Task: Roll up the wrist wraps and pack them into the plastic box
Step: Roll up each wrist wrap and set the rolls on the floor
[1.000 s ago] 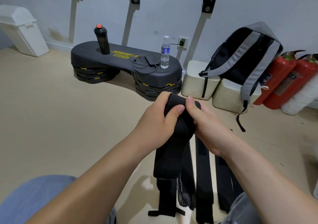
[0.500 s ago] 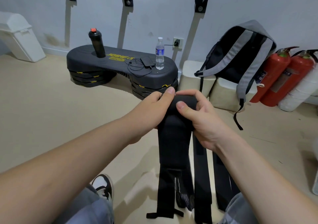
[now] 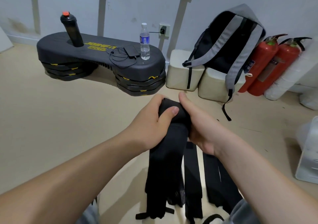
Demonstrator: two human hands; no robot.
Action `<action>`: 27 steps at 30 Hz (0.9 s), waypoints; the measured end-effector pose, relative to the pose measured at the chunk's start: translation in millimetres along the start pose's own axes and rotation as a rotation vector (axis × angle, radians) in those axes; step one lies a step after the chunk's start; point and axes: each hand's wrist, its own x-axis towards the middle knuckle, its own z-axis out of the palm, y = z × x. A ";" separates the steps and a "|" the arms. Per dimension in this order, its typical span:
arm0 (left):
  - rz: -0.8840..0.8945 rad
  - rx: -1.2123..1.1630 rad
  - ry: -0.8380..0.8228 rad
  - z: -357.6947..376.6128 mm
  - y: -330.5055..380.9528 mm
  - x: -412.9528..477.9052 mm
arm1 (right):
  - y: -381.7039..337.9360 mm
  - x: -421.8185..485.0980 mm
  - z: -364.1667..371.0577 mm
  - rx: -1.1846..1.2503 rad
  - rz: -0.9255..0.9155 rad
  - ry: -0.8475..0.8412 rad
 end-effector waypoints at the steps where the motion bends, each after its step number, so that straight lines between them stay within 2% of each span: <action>1: 0.058 0.028 -0.003 -0.1 0.6 1.5 | -2.7 1.0 -1.3 -0.008 -0.006 0.020; 6: 0.303 0.230 0.034 -7.9 -4.4 6.6 | -14.4 -1.6 -2.7 -0.038 -0.065 -0.001; 10: 0.377 0.299 0.051 -12.7 -5.9 5.5 | -12.6 1.0 3.4 0.009 -0.111 0.014; 13: 0.273 0.185 0.014 -17.6 -7.6 3.0 | -12.1 1.1 6.5 -0.001 -0.158 0.047; 16: 0.002 -0.138 -0.012 -15.1 -1.5 -2.7 | -10.7 0.3 9.7 0.016 -0.238 0.123; 19: -0.193 -0.310 -0.051 -13.9 5.6 -3.6 | -8.2 -0.8 12.1 0.032 -0.352 0.151; 23: -0.180 -0.341 -0.059 -23.7 5.5 -1.7 | -7.7 -2.3 11.5 0.041 -0.410 0.125; 27: -0.112 -0.323 -0.018 -30.9 0.7 -2.5 | -11.4 -6.1 11.7 -0.004 -0.274 -0.041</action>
